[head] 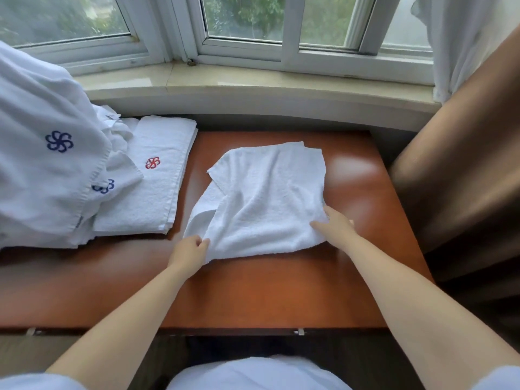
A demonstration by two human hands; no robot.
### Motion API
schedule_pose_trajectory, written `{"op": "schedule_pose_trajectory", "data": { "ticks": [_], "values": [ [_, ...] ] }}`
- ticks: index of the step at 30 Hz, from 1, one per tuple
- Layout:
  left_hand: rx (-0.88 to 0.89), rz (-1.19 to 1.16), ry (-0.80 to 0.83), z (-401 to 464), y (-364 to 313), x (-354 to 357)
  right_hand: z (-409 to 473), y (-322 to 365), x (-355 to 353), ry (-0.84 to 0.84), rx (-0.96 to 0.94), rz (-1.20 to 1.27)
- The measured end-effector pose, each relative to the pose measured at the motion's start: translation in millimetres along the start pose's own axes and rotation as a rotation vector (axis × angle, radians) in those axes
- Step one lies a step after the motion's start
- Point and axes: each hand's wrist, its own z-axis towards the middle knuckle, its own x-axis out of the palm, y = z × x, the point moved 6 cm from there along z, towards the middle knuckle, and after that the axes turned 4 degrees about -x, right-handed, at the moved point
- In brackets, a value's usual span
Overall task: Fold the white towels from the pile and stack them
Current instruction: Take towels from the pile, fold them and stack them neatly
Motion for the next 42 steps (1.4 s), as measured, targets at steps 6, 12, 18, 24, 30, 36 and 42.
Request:
{"op": "schedule_pose_trajectory", "data": {
  "ticks": [6, 12, 18, 24, 30, 36, 42],
  "values": [
    [-0.074, -0.1, -0.035, 1, 18, -6, 2, -24, -16, -0.087, 0.083, 0.39],
    [-0.076, -0.081, -0.026, -2, 19, -1, 0, -43, -33, -0.183, 0.144, -0.279],
    [-0.067, -0.078, -0.051, -7, 16, 4, -3, -52, -16, -0.063, 0.201, 0.353],
    [-0.058, -0.087, -0.063, -11, 12, 7, -6, -30, -23, -0.171, 0.002, 0.235],
    [-0.101, -0.142, -0.055, -15, 10, 5, -11, -25, -45, -0.321, -0.043, -0.599],
    [-0.115, -0.12, -0.054, -18, 9, 1, -13, -16, -45, -0.305, 0.085, -0.922],
    [-0.11, -0.08, -0.061, -15, 11, 1, -21, -43, -19, 0.197, 0.17, -0.435]
  ]
}}
